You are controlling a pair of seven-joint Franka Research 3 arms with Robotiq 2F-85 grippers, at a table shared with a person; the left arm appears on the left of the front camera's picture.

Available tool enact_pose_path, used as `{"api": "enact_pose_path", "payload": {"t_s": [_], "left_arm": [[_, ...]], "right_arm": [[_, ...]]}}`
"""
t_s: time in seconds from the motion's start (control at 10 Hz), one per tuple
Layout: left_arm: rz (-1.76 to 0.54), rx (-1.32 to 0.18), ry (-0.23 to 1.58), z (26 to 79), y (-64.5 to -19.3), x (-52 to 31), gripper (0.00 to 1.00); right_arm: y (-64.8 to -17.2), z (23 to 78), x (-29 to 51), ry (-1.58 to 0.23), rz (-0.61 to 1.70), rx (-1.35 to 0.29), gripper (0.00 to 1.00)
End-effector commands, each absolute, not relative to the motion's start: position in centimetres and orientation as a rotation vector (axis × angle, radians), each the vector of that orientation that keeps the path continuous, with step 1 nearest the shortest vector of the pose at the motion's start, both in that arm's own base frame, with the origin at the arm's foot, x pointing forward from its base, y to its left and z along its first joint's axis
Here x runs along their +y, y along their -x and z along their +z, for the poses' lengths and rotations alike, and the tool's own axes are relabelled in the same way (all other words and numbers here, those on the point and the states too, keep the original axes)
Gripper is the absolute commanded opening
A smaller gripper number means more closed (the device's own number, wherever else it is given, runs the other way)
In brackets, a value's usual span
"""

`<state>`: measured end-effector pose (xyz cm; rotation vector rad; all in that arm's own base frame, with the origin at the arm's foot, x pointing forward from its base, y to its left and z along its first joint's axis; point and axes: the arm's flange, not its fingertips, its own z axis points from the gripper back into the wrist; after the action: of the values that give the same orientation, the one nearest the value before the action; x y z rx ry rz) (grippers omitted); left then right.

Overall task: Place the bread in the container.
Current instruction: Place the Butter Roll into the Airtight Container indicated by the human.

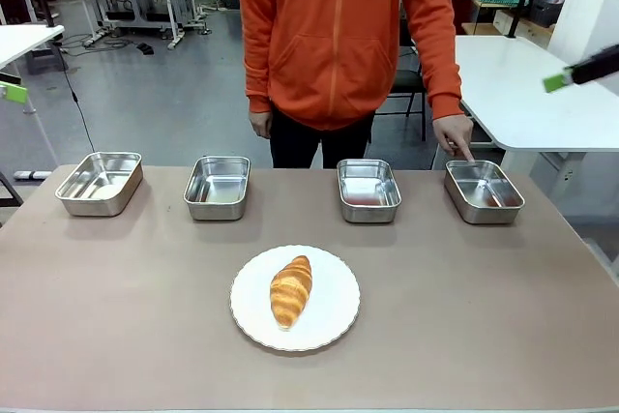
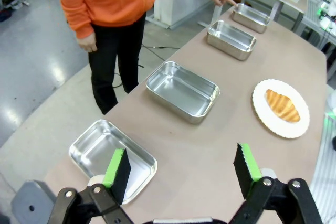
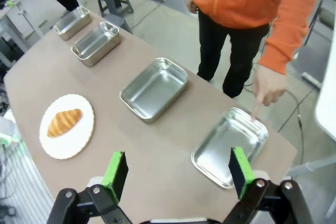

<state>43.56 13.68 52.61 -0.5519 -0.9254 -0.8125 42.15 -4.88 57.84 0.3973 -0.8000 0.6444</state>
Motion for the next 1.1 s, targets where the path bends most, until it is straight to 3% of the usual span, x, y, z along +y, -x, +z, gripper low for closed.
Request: {"api": "enact_pose_path", "payload": {"t_s": [0.0,0.2,0.5,1.0], "left_arm": [[-0.827,-0.938,0.552,52.8,-43.5,13.6,1.0],[-0.827,-0.938,0.552,52.8,-43.5,13.6,1.0],[-0.827,-0.938,0.552,52.8,-43.5,13.6,1.0],[-0.827,-0.938,0.552,52.8,-43.5,13.6,1.0]], "right_arm": [[-41.3,58.6,1.1,-0.374,0.557,-0.707,1.0],[-39.2,57.7,9.1,-0.416,0.522,-0.624,1.0],[-35.9,54.2,21.3,-0.307,0.435,-0.454,1.0],[-33.9,46.1,32.8,-0.046,0.122,-0.36,1.0]]}}
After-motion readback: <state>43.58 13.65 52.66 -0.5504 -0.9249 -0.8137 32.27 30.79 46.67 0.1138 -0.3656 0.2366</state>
